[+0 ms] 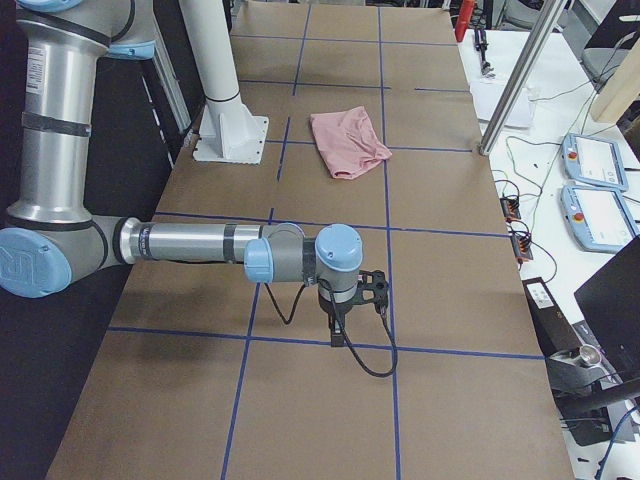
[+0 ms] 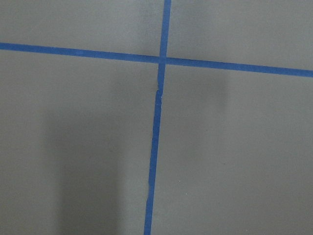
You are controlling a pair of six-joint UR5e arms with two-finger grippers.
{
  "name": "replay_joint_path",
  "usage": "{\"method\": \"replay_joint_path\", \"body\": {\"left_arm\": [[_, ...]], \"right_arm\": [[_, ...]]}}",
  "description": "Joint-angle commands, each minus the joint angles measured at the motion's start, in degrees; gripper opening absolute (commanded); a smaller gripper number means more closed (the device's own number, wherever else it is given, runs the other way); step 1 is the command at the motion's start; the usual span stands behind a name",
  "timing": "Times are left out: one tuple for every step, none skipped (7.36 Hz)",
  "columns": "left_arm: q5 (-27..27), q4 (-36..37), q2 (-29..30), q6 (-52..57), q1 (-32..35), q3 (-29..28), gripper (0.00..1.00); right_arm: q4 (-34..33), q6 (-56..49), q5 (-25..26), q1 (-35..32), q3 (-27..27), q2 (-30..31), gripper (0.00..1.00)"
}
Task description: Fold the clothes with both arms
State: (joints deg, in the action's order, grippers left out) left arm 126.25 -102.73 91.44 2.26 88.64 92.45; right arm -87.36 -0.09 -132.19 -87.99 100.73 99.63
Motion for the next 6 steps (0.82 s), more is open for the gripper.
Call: {"method": "replay_joint_path", "body": {"left_arm": [[7.2, 12.76, -0.39, 0.46, 0.22, 1.49, 1.0], [7.78, 13.17, -0.39, 0.29, 0.13, 2.81, 1.0], [7.87, 12.82, -0.39, 0.46, 0.05, 2.82, 1.0], [7.96, 12.73, -0.39, 0.64, 0.05, 2.65, 1.0], [7.96, 12.73, -0.39, 0.64, 0.05, 2.38, 1.0], [7.96, 12.73, -0.39, 0.73, 0.05, 2.38, 1.0]], "right_arm": [[0.0, 0.0, 0.0, 0.01, -0.27, 0.04, 1.0], [0.0, 0.0, -0.09, 0.01, -0.27, 0.04, 1.0], [0.0, 0.0, -0.18, 0.01, -0.01, 0.04, 1.0], [0.0, 0.09, -0.18, 0.01, 0.08, 0.04, 1.0], [0.0, 0.09, -0.18, 0.01, 0.16, 0.04, 1.0], [0.0, 0.09, -0.18, 0.01, -0.01, -0.13, 1.0]]}}
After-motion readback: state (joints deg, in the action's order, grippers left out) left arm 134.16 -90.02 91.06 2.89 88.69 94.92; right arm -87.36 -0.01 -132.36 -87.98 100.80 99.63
